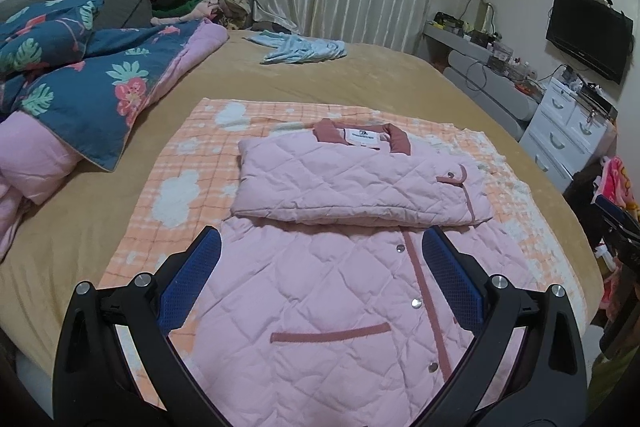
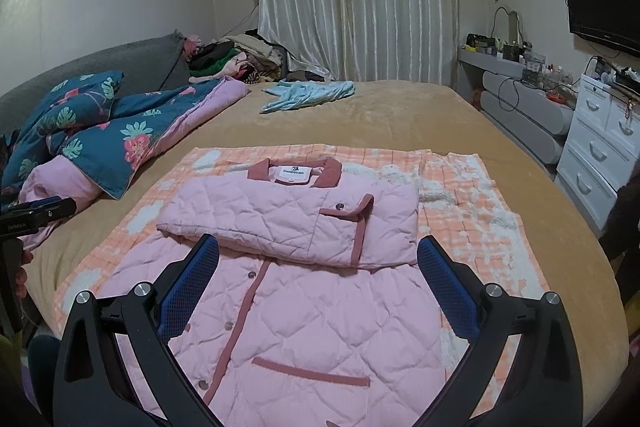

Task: Fold large clothes
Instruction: 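Move both open tools down the jacket body to its ribbed hem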

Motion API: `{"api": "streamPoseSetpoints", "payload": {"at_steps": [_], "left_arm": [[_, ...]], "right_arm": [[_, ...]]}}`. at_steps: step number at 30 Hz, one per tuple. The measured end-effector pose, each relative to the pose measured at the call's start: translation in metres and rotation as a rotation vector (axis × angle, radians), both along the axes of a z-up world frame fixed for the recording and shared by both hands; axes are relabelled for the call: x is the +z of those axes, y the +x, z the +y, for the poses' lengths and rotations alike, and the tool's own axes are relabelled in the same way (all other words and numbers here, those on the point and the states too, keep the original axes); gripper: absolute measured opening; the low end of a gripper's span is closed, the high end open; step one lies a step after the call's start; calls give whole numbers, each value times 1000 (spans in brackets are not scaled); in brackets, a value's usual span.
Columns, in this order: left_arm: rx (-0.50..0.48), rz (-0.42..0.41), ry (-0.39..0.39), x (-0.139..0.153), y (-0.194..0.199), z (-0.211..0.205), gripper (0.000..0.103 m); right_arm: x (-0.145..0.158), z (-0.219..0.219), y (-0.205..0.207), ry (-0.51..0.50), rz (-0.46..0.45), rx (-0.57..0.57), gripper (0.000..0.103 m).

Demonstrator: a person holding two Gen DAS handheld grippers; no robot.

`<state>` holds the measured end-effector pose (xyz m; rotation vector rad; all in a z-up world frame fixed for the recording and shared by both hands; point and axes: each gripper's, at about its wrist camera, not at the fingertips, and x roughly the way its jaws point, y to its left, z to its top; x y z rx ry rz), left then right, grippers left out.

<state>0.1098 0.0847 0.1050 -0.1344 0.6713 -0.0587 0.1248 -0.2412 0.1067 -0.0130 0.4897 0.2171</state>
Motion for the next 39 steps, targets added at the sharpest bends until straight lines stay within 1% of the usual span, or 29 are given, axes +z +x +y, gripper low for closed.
{"api": "streamPoseSetpoints", "payload": {"at_steps": [6,17,22,29,34,39], "left_arm": [[8,5,5,-6,-14,5,94],[29,26,7,-24,-33,16,94],[48,53,6,-37,-37,25,94],[55,97,41,-60,-46,34,94],[62,125,39,-75,-51,40,94],[66,155,57,-89,-57,45,94]], "right_arm": [[-4,0,-15,-2,5,2,99],[-20,-4,-32,-9,36,-11,99],[-30,-8,-38,-10,56,-20,99],[-49,-16,-42,-20,93,-35,99],[-61,-22,-45,-26,116,-47,99],[-70,-25,-48,-33,134,-55,99]]}}
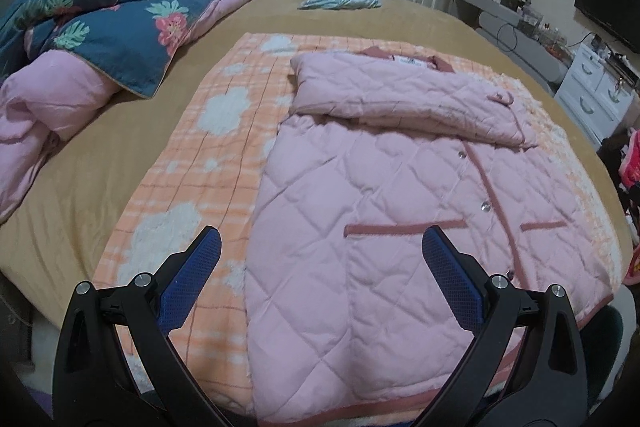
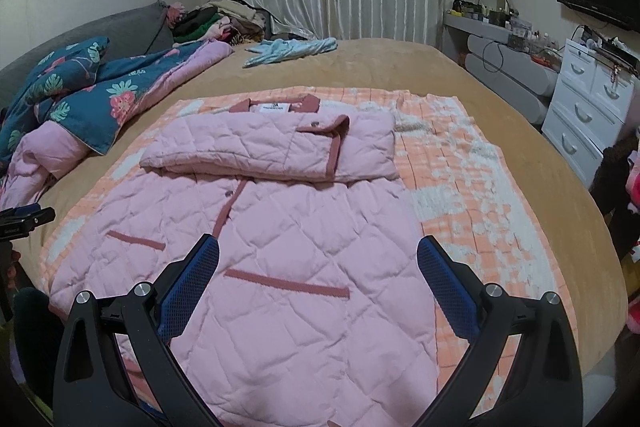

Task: Fold large clothes
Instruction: 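Move both open tools down the jacket body to its ribbed hem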

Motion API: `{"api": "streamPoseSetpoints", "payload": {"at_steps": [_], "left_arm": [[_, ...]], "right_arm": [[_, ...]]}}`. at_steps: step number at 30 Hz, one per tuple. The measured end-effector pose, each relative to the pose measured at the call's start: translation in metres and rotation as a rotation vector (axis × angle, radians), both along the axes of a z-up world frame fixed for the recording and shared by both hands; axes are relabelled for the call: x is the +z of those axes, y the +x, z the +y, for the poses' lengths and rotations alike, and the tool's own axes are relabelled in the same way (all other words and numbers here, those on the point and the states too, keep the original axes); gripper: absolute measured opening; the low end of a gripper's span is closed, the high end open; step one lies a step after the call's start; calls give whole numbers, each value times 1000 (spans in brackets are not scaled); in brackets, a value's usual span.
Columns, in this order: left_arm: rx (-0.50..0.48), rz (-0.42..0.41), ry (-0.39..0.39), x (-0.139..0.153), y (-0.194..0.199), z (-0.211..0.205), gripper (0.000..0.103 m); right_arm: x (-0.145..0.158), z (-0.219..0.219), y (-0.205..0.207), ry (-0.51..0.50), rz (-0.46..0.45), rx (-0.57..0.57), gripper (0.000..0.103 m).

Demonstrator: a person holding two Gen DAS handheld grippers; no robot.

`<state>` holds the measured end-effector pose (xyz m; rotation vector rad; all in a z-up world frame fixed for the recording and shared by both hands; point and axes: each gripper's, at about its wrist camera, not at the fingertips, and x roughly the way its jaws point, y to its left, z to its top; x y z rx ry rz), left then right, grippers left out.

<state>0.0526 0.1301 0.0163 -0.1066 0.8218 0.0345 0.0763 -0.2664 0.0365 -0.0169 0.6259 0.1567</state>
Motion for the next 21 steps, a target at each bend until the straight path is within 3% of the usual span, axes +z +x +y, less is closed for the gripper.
{"api": "streamPoseSetpoints", "payload": {"at_steps": [21], "left_arm": [[-10,126,24,-56,-14,5,94]], "right_arm": [[-38,-15,-10,-28,88,-22,99]]}}
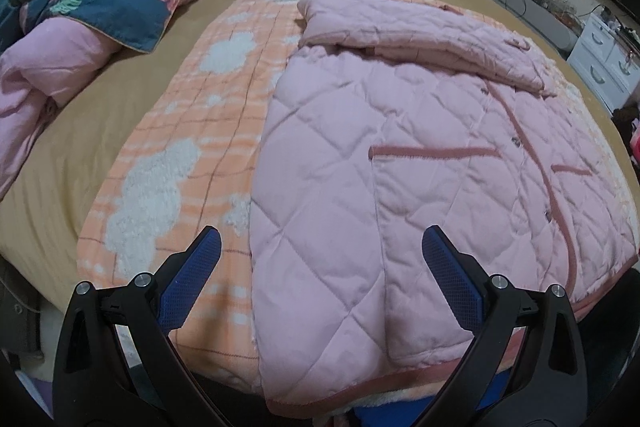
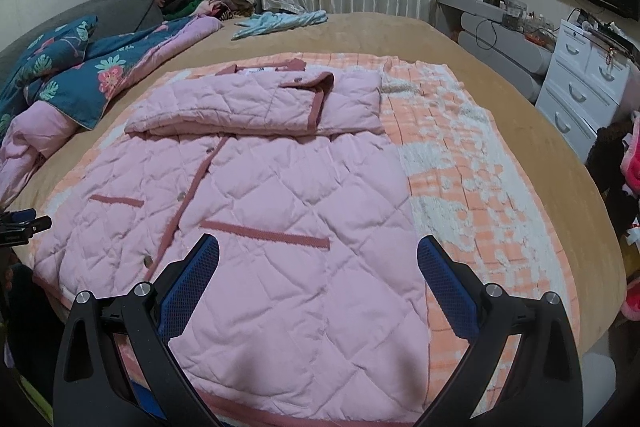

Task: Fold large clothes
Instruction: 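Move both open tools down the jacket body to its ribbed hem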

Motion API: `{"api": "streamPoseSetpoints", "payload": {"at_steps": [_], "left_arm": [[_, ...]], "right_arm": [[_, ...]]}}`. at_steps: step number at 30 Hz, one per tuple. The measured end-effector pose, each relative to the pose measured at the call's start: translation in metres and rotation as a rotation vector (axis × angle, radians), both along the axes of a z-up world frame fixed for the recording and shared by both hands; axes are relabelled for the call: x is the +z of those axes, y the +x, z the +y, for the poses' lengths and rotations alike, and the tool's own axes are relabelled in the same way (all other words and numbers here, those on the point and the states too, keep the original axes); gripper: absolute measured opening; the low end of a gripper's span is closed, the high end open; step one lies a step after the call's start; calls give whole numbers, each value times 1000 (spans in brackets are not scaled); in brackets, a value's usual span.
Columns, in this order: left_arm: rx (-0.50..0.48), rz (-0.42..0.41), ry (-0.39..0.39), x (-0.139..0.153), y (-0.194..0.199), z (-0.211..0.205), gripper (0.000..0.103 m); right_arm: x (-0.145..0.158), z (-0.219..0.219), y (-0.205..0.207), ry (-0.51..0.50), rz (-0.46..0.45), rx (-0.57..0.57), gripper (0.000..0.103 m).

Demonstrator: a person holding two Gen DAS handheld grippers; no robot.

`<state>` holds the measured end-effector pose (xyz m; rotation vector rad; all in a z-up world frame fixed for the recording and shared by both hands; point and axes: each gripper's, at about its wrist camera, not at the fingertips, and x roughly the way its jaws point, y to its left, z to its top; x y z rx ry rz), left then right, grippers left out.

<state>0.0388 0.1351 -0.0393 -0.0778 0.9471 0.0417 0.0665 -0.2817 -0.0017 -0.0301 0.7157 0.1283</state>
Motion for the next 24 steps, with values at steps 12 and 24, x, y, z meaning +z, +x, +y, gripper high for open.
{"api": "streamPoseSetpoints", "payload": {"at_steps": [12,24], "left_arm": [[13,70,-16,-27,-7,14,94],[2,121,-48,-44,-13,21,94]], "right_arm": [[-44,-26,-9,6,141,-24,99],[-92,-53,-11,77,382,-25,99]]}}
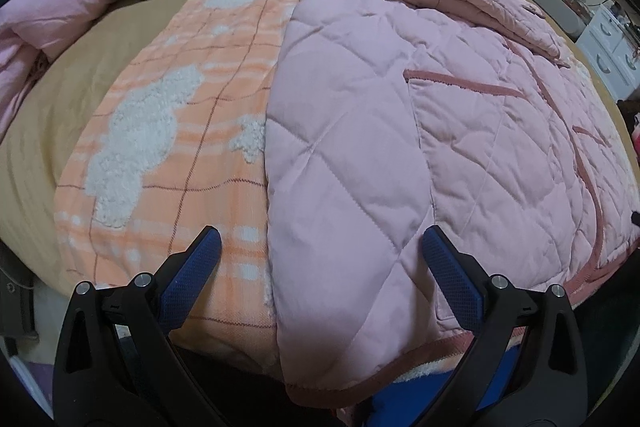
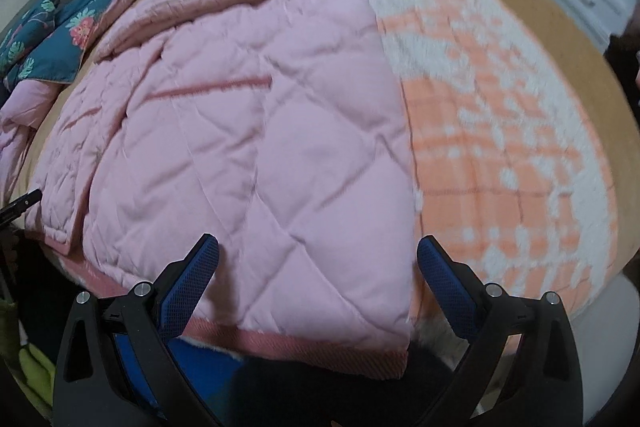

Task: Fold large clothes
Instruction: 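Move both open tools down the jacket body to its ribbed hem, then grasp the ribbed pink hem with the right tool while the left tool grasps it too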

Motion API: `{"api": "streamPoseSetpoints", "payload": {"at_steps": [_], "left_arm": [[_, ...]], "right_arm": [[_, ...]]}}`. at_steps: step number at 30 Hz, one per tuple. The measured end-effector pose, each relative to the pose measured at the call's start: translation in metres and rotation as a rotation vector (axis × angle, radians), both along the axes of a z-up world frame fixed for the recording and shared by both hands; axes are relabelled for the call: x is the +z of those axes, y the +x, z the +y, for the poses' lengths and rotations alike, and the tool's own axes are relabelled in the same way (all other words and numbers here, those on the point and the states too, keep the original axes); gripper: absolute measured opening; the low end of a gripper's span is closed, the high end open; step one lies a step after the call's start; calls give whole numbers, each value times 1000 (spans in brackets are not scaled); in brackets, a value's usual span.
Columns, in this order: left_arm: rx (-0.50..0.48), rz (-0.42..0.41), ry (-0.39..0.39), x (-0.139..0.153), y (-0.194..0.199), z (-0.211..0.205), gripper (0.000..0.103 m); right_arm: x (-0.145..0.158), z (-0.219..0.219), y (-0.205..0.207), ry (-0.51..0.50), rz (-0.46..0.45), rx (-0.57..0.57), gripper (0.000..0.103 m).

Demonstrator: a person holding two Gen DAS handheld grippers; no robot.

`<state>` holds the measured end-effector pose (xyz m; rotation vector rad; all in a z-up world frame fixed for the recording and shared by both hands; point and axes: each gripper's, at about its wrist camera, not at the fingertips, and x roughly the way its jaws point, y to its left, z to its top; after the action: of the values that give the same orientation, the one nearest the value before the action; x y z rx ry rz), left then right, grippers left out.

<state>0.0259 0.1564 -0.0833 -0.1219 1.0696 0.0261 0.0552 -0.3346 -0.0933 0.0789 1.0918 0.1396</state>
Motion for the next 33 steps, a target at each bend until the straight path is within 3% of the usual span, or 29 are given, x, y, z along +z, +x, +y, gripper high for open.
{"api": "streamPoseSetpoints", "payload": {"at_steps": [7,10,12,17,20,27,31,32,33], "left_arm": [[5,22,-54,-6,-1,5,94],[6,35,-79,-9,-1,7,94],[9,38,-92,-10,-2,8,94],[4,47,-124,-11,-3,9,94],[-16,51,-136,-12,-5,5,94],[-63,48,-138,-12,-13,-9,94],[-84,26,-125,-6,-15,-13,73],[-93,25,-130,-5,-15,-13,55],[-105,22,-155,-4,-15,-13,45]], "right_arm": [[-14,-2,-6,80,113,36,98],[-16,-2,-13,128,105,51,87],[-13,0,-18,122,75,62,75],[3,-10,-31,199,-42,49,30],[22,-11,-35,235,-119,60,22],[64,-1,-24,272,-273,99,17],[75,2,-13,297,-308,103,17],[75,4,-11,303,-315,106,17],[76,3,-11,310,-320,106,17]]}}
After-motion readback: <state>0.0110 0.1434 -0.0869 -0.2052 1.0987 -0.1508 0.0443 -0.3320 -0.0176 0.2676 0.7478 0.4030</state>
